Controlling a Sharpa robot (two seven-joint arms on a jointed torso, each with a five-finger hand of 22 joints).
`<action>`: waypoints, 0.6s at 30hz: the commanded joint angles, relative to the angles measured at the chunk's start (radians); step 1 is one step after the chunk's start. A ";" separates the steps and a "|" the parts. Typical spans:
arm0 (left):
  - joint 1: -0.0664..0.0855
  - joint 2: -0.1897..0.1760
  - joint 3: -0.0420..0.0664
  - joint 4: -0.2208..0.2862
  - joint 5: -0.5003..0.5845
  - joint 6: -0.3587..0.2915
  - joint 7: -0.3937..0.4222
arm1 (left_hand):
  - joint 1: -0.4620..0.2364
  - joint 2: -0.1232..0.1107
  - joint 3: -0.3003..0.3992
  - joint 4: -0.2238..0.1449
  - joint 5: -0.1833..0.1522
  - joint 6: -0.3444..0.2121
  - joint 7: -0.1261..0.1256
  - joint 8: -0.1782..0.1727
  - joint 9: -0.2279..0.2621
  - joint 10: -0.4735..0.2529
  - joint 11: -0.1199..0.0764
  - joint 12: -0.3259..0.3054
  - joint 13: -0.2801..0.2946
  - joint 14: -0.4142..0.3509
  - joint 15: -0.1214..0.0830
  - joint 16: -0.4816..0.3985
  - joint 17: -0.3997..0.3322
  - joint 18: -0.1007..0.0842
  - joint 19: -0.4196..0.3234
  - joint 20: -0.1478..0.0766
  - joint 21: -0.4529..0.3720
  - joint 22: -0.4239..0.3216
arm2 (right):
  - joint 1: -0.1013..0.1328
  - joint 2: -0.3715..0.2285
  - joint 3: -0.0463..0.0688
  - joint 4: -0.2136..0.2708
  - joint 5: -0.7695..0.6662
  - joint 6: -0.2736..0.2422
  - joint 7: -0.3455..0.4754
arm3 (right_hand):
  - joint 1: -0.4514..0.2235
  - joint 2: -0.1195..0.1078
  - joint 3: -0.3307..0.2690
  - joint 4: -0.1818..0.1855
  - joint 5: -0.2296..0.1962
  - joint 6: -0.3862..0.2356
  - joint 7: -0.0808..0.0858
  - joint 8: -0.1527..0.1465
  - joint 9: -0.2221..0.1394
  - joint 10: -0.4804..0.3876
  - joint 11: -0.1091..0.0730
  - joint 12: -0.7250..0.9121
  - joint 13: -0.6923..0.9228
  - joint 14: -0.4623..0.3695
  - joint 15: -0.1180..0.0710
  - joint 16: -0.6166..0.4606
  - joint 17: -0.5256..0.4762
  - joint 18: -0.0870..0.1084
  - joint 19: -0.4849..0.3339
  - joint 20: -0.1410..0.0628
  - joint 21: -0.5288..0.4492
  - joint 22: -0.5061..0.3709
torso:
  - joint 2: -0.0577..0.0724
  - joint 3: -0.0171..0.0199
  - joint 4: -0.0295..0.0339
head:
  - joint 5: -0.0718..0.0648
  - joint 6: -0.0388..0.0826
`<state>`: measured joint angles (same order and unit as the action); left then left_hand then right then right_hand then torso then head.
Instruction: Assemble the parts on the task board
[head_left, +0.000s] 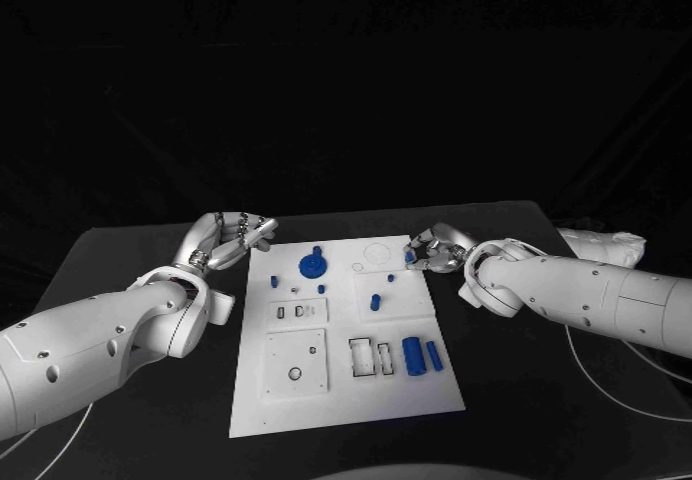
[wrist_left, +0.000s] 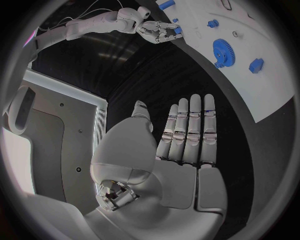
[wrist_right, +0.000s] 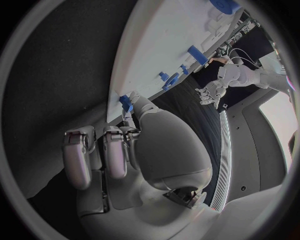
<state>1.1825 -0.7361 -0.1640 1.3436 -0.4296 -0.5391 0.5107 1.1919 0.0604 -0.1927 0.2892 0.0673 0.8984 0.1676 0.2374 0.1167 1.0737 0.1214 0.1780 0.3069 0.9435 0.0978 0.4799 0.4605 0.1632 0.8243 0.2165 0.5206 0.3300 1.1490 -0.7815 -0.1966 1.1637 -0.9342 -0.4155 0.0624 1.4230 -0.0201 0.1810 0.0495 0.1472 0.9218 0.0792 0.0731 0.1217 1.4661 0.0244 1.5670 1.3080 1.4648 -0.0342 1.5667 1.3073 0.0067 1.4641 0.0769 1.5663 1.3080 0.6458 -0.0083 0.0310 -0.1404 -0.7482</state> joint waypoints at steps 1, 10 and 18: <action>0.001 0.002 0.001 0.002 0.003 0.011 0.009 | 0.010 0.003 -0.006 0.002 0.004 0.001 0.005 -0.005 0.002 -0.002 0.003 -0.001 -0.002 -0.008 -0.001 -0.007 -0.001 0.019 -0.003 0.002 -0.002 -0.002 | -0.001 -0.001 0.000 0.001 -0.011 0.009 -0.006 | 0.006 0.006 0.005 -0.002 0.004 0.006 0.002 -0.001 -0.001 0.105 -0.006 0.004 0.263 0.106 -0.008 0.004 0.264 -0.007 0.107 -0.005 0.004 0.263 | 0.000 0.0003 0.0012 | 0.000 -0.003; 0.001 0.002 0.001 0.001 0.003 0.011 0.009 | 0.011 0.004 -0.007 0.002 0.005 0.001 0.005 -0.006 0.002 -0.002 0.003 -0.001 -0.002 -0.009 -0.001 -0.007 -0.002 0.019 -0.003 0.003 -0.004 -0.002 | -0.002 -0.002 0.000 -0.001 -0.011 0.005 -0.006 | 0.007 0.008 0.005 -0.002 0.007 0.017 0.005 0.003 -0.001 0.105 -0.002 0.004 0.263 0.106 -0.006 0.004 0.264 -0.007 0.107 -0.005 0.004 0.263 | -0.001 0.0002 0.0001 | 0.001 -0.001; 0.001 0.001 0.001 0.001 0.003 0.012 0.009 | 0.011 0.004 -0.007 0.002 0.005 0.001 0.005 -0.006 0.002 -0.002 0.003 -0.001 -0.002 -0.009 -0.001 -0.007 -0.002 0.019 -0.003 0.003 -0.004 -0.002 | -0.003 0.002 0.000 -0.004 -0.009 0.007 -0.007 | 0.005 0.015 0.006 0.000 0.004 0.056 0.005 0.016 0.001 0.105 0.001 0.004 0.263 0.106 -0.003 0.004 0.264 -0.007 0.107 -0.002 0.004 0.263 | 0.000 -0.0002 0.0000 | -0.001 0.001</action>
<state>1.1825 -0.7360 -0.1640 1.3423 -0.4296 -0.5390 0.5105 1.1960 0.0644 -0.1957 0.2922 0.0673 0.8984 0.1676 0.2374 0.1176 1.0737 0.1213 0.1780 0.3055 0.9434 0.0978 0.4799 0.4606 0.1632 0.8243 0.2165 0.5207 0.3288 1.1479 -0.7810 -0.1965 1.1602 -0.9345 -0.4164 0.0585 1.4269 -0.0162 0.1810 0.0496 0.1509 0.9734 0.0847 0.0851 0.1219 1.4660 0.0244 1.5681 1.3096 1.4648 -0.0342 1.5667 1.3080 0.0068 1.4641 0.0770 1.5663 1.3077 0.6452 -0.0081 0.0310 -0.1406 -0.7486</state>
